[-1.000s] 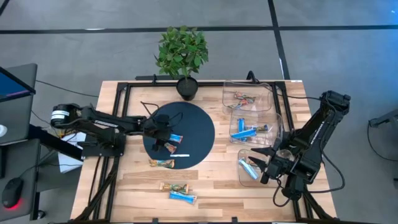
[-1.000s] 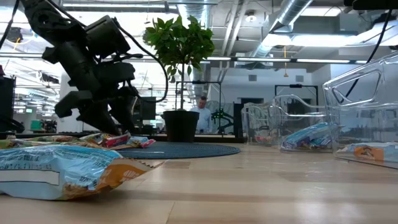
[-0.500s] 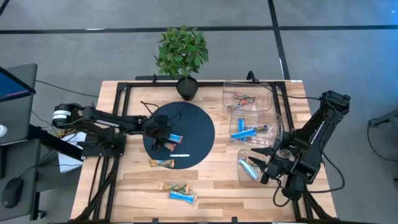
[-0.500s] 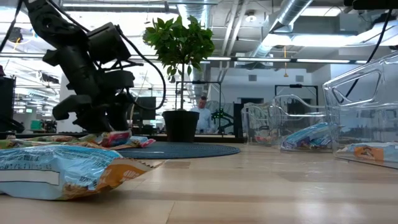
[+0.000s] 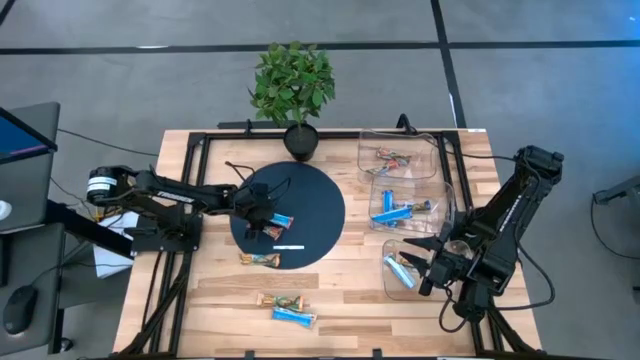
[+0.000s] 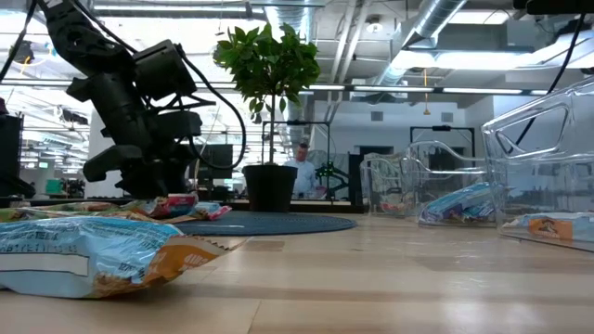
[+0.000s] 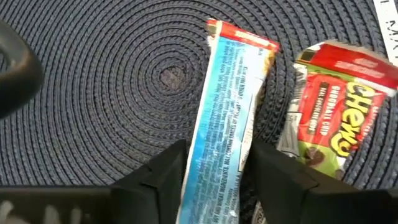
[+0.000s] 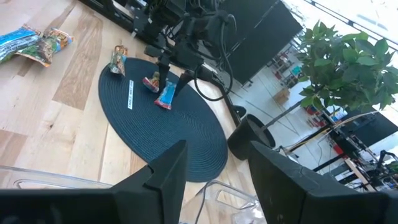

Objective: Pick and place Granola Bars by type
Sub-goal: Put the red granola bar into the top transparent bin

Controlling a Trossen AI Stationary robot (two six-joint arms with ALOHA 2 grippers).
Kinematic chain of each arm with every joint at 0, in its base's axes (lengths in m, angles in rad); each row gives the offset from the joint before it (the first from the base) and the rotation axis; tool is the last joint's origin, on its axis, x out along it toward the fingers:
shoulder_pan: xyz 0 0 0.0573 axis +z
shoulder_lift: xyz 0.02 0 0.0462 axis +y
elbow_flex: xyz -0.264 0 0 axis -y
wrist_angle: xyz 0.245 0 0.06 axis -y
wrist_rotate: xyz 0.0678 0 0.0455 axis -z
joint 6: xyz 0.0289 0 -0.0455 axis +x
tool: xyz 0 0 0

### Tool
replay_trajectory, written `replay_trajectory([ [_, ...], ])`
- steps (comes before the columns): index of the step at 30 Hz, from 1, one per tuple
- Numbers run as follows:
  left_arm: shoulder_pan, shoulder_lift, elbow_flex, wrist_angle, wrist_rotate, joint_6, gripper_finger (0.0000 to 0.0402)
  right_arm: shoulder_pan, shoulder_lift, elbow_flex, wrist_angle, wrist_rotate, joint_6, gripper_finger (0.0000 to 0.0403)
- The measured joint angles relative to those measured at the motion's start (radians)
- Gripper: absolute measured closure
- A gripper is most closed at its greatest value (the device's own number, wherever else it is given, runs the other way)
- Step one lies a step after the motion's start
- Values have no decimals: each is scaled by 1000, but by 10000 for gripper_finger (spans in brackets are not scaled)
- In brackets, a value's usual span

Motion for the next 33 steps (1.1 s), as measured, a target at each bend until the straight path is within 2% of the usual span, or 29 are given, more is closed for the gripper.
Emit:
replay_trajectory([
  [9,0,2,15,-9,-5,-18,282,0,0,0,0,0,0,239],
  [19,0,2,51,35,2,-36,294,0,0,0,0,0,0,239],
  [27,-1,2,51,248,100,-38,294,0,1,0,0,0,0,239],
  [33,0,2,52,441,90,-29,295,0,1,0,0,1,0,239],
])
